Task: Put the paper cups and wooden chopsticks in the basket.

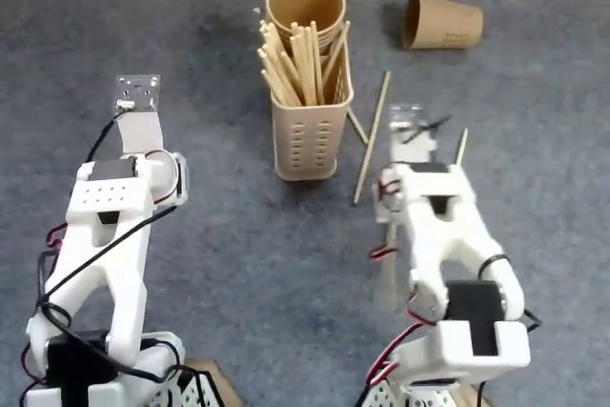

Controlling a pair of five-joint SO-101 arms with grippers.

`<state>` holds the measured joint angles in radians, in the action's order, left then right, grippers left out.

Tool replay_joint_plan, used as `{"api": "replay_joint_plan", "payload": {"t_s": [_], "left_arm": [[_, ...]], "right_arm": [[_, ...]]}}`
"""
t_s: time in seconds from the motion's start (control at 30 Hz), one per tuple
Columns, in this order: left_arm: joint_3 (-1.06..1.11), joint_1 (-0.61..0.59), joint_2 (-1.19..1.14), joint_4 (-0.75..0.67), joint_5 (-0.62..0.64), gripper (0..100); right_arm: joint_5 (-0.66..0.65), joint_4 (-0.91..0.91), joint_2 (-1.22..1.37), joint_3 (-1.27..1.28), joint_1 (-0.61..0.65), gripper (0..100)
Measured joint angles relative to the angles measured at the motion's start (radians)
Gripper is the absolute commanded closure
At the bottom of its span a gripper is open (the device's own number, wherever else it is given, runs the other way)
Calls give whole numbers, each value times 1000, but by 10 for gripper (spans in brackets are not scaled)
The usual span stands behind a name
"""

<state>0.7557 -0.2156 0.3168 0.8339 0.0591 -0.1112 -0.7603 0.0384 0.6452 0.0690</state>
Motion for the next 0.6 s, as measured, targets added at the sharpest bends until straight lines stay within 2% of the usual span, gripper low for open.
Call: {"api": "replay_joint_plan", "payload": {"t_s": [0.27,0.43,0.6], "left_arm": [[0,2,0,0,0,796],[0,2,0,0,0,796],[0,3,0,0,0,796]], "right_arm": [[-48,-114,5,-241,-206,992],[-48,-110,5,-293,-221,989],[-48,29,5,-201,-226,988]]}}
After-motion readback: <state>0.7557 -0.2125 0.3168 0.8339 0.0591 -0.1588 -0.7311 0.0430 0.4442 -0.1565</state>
